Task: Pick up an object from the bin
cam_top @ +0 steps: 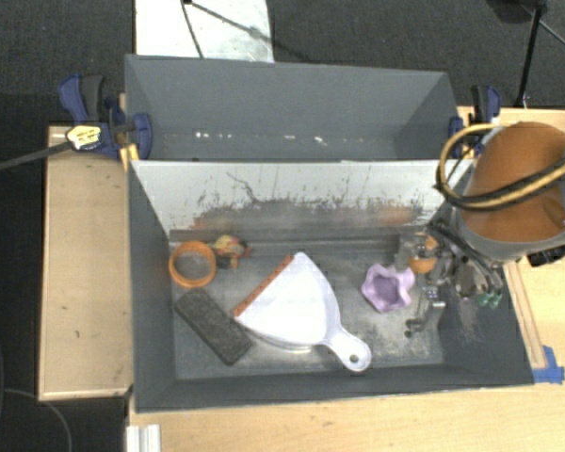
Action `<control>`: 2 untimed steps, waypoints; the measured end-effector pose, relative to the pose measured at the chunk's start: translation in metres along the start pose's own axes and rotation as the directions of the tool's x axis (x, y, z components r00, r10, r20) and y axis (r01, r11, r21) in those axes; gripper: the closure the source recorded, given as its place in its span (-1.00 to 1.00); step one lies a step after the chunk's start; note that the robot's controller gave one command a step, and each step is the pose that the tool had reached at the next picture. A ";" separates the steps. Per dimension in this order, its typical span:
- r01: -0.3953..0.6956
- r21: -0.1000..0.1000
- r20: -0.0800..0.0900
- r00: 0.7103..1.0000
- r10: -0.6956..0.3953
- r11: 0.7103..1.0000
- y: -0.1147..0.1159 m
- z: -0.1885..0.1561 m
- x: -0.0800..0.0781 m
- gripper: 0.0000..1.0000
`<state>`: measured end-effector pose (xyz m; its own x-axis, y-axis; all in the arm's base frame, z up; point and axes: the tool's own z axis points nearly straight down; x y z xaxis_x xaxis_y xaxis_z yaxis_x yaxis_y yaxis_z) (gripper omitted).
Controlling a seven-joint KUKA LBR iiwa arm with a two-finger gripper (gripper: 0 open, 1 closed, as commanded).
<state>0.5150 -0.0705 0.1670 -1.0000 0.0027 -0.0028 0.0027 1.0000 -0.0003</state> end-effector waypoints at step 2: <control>0.043 -0.001 -0.002 0.999 -0.043 0.999 -0.006 0.074 -0.057 -1.00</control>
Offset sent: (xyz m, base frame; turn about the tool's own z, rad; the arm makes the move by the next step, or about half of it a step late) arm 0.0647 -0.0054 -0.0382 -0.0248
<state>0.5718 -0.0762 0.0929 -0.9992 -0.0405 -0.0008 -0.0405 0.9992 0.0009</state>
